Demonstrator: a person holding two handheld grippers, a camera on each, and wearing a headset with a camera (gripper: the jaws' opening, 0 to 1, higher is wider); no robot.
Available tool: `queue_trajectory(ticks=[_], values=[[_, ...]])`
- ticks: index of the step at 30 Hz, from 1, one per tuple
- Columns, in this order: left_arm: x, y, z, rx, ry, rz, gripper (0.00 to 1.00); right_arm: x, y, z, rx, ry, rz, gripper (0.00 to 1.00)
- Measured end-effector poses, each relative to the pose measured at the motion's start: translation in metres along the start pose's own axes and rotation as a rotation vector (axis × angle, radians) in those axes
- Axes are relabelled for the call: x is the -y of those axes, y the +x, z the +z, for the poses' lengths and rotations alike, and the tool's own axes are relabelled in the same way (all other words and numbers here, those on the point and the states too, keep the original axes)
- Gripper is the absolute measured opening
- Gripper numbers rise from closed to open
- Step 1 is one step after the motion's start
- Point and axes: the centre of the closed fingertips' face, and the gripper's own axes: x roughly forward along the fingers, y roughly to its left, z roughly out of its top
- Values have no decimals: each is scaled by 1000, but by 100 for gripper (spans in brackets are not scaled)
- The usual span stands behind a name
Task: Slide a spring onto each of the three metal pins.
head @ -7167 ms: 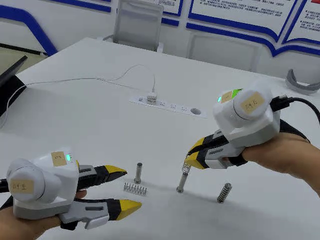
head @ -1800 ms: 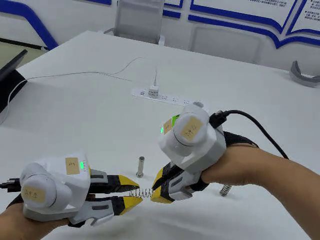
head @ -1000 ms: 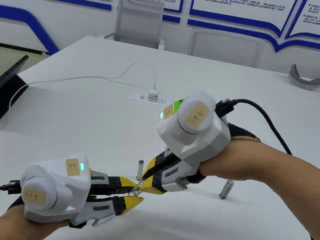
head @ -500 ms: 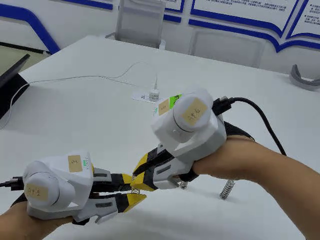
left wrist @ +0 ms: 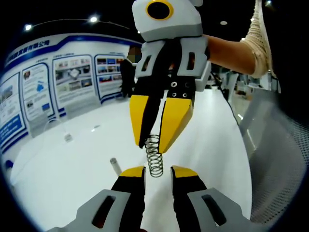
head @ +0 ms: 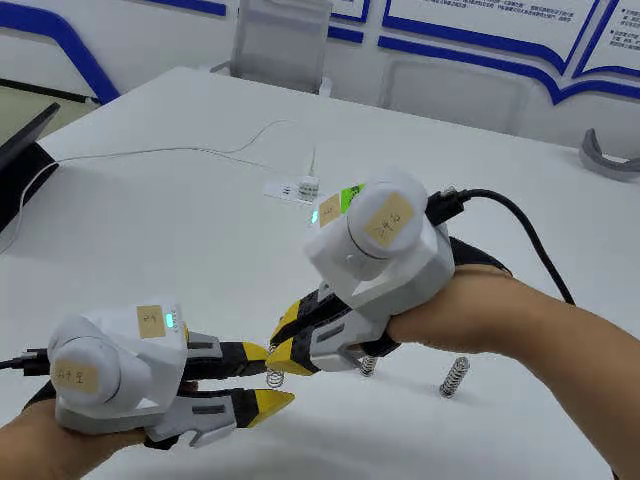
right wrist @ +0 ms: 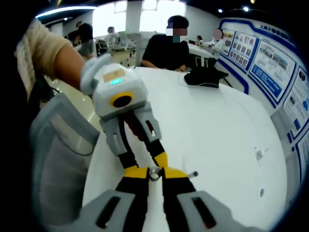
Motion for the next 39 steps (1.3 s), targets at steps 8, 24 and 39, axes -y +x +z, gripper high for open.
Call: queue_trajectory(ticks=[8, 24, 39], values=[[-8, -9, -7, 2, -50, 41, 30, 13, -8, 1, 13, 19, -31, 11], [-22, -18, -12, 8, -112, 101, 43, 49, -14, 5, 53, 67, -129, 11], [-22, -18, -15, -1, -126, 103, 49, 76, 2, -4, 46, 116, -169, 11]])
